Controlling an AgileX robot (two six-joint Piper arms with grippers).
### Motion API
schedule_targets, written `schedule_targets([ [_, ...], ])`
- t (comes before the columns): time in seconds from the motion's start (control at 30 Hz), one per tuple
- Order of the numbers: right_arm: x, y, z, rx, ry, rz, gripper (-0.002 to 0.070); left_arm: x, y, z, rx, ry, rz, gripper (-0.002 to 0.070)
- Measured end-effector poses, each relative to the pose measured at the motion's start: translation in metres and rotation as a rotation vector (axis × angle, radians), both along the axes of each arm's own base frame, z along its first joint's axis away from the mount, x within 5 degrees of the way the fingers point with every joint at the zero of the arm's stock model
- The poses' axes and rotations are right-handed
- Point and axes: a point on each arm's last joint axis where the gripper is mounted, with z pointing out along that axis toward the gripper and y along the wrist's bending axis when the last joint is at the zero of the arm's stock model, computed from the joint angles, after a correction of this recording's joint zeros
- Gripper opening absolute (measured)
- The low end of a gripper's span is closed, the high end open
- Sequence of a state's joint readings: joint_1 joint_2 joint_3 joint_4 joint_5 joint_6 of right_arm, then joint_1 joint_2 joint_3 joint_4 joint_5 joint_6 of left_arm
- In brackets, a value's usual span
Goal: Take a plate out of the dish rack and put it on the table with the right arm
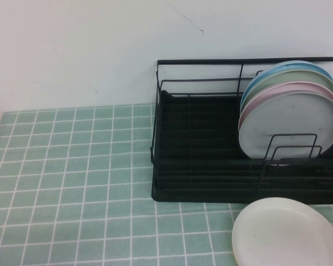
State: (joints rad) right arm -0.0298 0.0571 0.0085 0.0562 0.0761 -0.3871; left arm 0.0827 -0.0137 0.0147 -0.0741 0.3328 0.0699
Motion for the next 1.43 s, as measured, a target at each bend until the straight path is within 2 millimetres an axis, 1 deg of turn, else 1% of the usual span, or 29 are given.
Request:
schedule_targets([
  [0.1,-0.004,0.001,-0.008,0.004,0.025,0.005,-0.0001,0.0,0.0,0.0,0.0,0.0,0.0,-0.0003],
  [0.2,-0.006,0.001,-0.016,0.009,0.099,0.011,-0.0001,0.0,0.0,0.0,0.0,0.0,0.0,-0.0003],
  [0.33,-0.008,0.002,-0.024,0.067,0.197,0.006,-0.0001,0.0,0.0,0.0,0.0,0.0,0.0,-0.0003],
  [0.47,-0.009,0.002,-0.024,0.109,0.204,-0.003,-0.0001,0.0,0.0,0.0,0.0,0.0,0.0,-0.0003],
  [1.43,-0.009,0.002,-0.024,0.111,0.212,-0.003,-0.0001,0.0,0.0,0.0,0.0,0.0,0.0,-0.0003],
])
